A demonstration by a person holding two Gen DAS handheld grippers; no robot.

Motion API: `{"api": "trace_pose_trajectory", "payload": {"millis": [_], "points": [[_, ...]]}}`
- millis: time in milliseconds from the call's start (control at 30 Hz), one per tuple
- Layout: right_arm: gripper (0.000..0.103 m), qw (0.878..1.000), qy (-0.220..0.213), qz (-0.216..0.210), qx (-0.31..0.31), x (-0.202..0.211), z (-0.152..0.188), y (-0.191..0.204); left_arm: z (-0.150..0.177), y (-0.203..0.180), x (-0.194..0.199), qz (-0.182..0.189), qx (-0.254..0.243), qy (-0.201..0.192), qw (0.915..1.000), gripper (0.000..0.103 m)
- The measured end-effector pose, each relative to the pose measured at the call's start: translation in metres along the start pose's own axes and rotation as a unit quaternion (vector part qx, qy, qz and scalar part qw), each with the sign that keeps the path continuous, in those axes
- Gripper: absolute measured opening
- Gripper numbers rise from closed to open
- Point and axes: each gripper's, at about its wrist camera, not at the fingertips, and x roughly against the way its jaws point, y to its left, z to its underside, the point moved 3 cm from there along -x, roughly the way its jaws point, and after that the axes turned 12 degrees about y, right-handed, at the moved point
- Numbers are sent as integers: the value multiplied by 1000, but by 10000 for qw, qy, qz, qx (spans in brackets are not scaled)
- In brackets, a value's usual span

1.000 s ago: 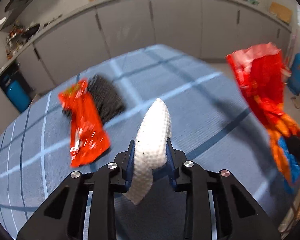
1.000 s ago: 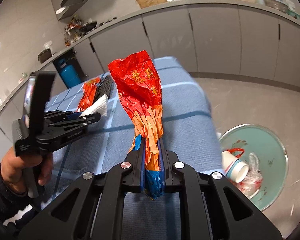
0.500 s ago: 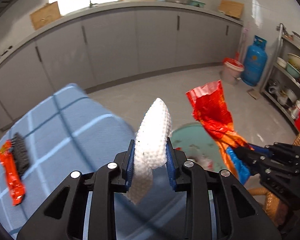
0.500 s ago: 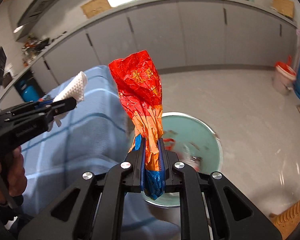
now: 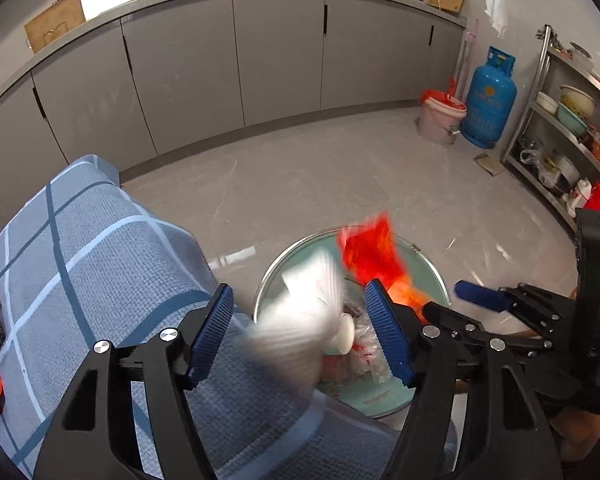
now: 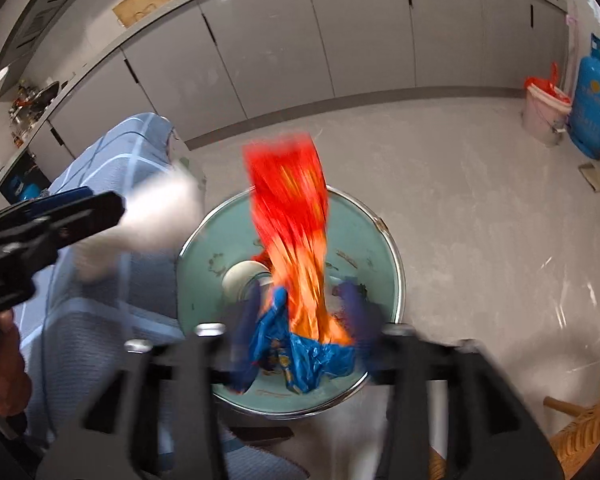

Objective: Collect trash
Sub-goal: 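Carry the wrapper and white glove over the teal bucket and open both grippers, then move both grippers back over the table toward the orange wrapper and scrubber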

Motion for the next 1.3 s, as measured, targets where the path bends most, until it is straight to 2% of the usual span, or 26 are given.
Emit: {"api": "trace_pose_trajectory", "payload": {"millis": [67, 133, 233, 400, 500, 700, 933, 1033, 1167, 1300], "points": [[52, 10000, 62, -12, -42, -2, 2, -3, 1, 5, 3, -72, 38, -34, 10000, 79], [60, 10000, 51, 2, -49, -1, 2, -3, 2, 9, 8, -123, 69, -63, 9999, 81], [61, 10000, 0, 7, -22, 4, 2, 0, 5, 19, 19, -310, 75, -175, 9993, 87], [64, 9999, -133, -36, 84, 15, -5, 17, 20, 54, 38, -786, 298, -214, 9962, 89], [64, 9991, -248, -172, 281, 24, -14, 41, 31, 83, 47, -1038, 530, -171, 9930, 89], [69, 9951, -433, -417, 781, 40, -31, 97, 62, 160, 66, -1631, 1253, -91, 9786, 89], [72, 9873, -493, -684, 1346, 44, -40, 169, 100, 261, 84, -2321, 2191, 55, 9477, 89], [75, 9835, -477, -765, 1567, 42, -39, 199, 109, 292, 84, -2441, 2445, 89, 9384, 89], [75, 9787, -388, -861, 1824, 35, -35, 233, 115, 316, 79, -2388, 2644, 129, 9343, 89], [75, 9757, -278, -921, 1970, 26, -30, 254, 115, 327, 67, -2228, 2669, 186, 9374, 89]]}}
